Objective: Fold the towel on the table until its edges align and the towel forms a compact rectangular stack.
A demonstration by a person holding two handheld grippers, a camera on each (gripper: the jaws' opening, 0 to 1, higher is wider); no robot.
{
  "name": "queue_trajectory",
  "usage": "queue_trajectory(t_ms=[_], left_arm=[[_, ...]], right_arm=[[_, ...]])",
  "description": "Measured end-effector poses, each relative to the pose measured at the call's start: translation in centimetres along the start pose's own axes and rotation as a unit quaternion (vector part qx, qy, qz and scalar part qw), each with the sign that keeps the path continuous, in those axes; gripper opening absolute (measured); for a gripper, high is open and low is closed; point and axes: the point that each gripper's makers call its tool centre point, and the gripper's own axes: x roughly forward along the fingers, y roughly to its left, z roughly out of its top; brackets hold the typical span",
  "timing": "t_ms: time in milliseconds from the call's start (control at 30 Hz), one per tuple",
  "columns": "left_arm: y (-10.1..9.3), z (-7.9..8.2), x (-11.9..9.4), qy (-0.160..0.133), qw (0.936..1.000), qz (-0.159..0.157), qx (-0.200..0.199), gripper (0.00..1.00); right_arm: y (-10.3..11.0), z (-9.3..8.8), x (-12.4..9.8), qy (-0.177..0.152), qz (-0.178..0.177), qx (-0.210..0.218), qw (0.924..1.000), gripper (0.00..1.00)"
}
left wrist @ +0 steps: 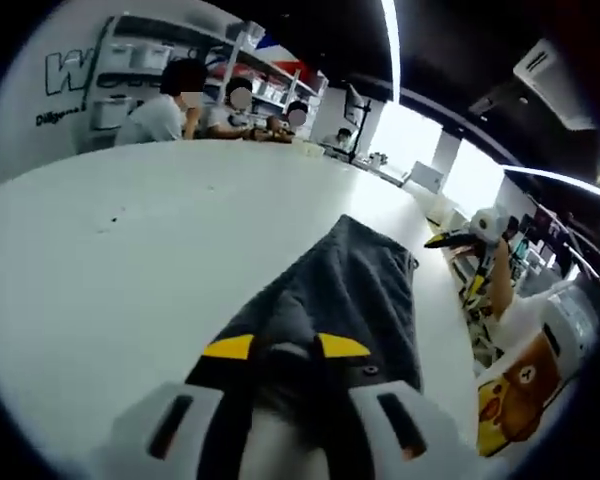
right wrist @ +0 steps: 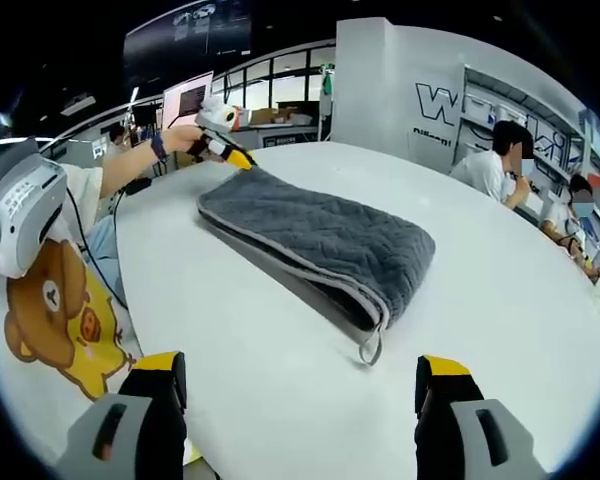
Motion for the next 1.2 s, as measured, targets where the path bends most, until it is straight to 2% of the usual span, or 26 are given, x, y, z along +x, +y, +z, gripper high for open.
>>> queue_trajectory(t_ms=[67,200,367,500,867,1200], left_arm=[[-0.4,-0.7,0.3,0.010,0.9994,-0.018,-0.028,0.26],[0.2,-1.8,0.9,0.026,0.9992,-0.011,-0.028,0.26],[0.3,-2.1,1.0,0.026,0.9986,-0.014,-0.044,0.23],[0.5,-2.3,1.1,0.027,0.9986,-0.014,-0.044,0.16],[0.3,-2.2,0.8,0.022,0.9995,-0.008,-0.021,0.08],[-0.1,-1.1,0.0,0.018,0.9996,0.002,0.020,0.05]], right_arm=[[0.0,0.0,0.0,0.001,0.001,-0.001,1.0000,0.99],[0.0,0.0,0.1,0.001,0.002,-0.001,1.0000,0.99],[0.0,0.0,0.2,0.002,0.003,-0.002,1.0000,0.99],[0.1,0.0,0.3,0.003,0.004,-0.003,1.0000,0.99],[0.4,-0.1,0.2,0.002,0.005,-0.004,1.0000,0.99],[0.6,-0.2,-0.1,-0.001,0.002,-0.006,1.0000,0.99]])
